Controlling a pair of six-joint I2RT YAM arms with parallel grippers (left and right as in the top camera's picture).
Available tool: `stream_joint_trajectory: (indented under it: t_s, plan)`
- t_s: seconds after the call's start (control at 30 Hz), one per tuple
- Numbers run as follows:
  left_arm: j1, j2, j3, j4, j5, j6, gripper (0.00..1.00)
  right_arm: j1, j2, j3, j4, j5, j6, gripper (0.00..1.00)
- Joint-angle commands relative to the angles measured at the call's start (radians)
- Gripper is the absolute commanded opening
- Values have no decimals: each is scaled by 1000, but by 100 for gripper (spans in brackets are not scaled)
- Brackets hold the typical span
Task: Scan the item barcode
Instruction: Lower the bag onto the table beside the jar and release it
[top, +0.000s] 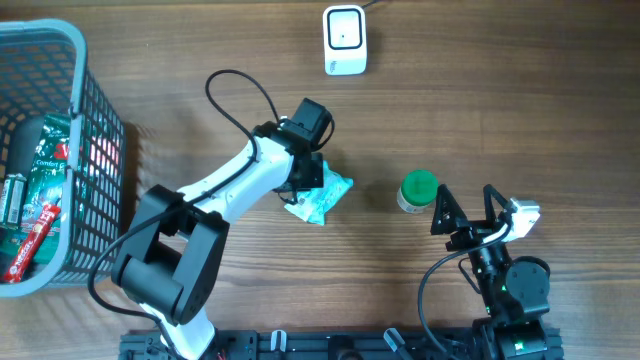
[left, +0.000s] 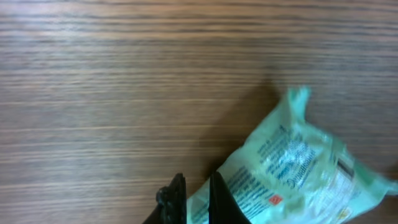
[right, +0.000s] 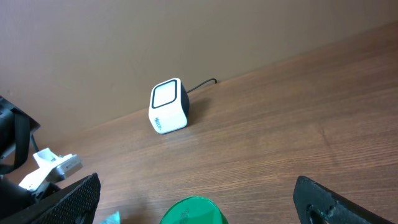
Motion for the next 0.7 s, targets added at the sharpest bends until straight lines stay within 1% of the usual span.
stream_joint_trajectory:
  t_s: [0.0,0.13,0.23,0.3,0.33,0.47,0.67]
  plan:
    - [-29,7,-8,18,60,-3,6,4,2,-1,5,13,-18,100]
    - [-52,7,-8,19,42,-10,5,4,2,-1,5,13,-18,100]
    - [-46,7,-8,11,-141,-10,5,4,2,-1,5,13,-18,100]
    - [-29,7,-8,4,-208,-10,5,4,2,-1,5,13,-18,100]
    - [-19,7,-8,-2,-214,-9,5,4,2,-1,5,14,-18,100]
    - [20,8,-8,-36,-193,-10,4,4,2,-1,5,13,-18,100]
    - [25,10,-42,-50,-48,-8,4,4,2,-1,5,13,-18,100]
